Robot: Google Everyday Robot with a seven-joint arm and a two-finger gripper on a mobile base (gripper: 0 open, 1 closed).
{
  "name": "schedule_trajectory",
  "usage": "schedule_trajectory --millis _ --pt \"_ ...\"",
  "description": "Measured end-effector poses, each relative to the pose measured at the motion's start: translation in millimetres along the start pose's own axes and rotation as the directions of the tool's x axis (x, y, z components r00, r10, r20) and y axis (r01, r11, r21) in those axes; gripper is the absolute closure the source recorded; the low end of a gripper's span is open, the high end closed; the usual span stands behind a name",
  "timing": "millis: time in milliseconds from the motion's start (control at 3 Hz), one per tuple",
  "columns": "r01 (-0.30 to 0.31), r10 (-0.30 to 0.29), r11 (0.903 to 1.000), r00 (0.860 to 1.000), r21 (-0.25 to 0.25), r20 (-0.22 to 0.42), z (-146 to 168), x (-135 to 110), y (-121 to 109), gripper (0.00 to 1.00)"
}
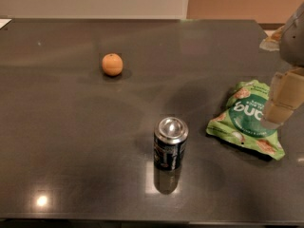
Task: Move green rice chip bag near pepsi can
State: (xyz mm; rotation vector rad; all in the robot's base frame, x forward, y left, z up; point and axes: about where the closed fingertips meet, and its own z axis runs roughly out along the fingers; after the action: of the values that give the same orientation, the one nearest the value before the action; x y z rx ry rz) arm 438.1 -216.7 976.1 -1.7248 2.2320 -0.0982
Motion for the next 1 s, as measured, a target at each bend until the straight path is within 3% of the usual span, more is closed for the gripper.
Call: schedule_trajectory --millis 333,667,1000 --pt "0.000 0.000 1.0000 1.000 0.000 0.000 0 0 0 0.00" --pt "0.041 -0.041 0.9991 0.999 -0.001 -0.006 4 -1 -10 0.00" --pt "0.120 -0.121 0.9924 0.993 -0.026 -0.020 21 5 -23 0.00"
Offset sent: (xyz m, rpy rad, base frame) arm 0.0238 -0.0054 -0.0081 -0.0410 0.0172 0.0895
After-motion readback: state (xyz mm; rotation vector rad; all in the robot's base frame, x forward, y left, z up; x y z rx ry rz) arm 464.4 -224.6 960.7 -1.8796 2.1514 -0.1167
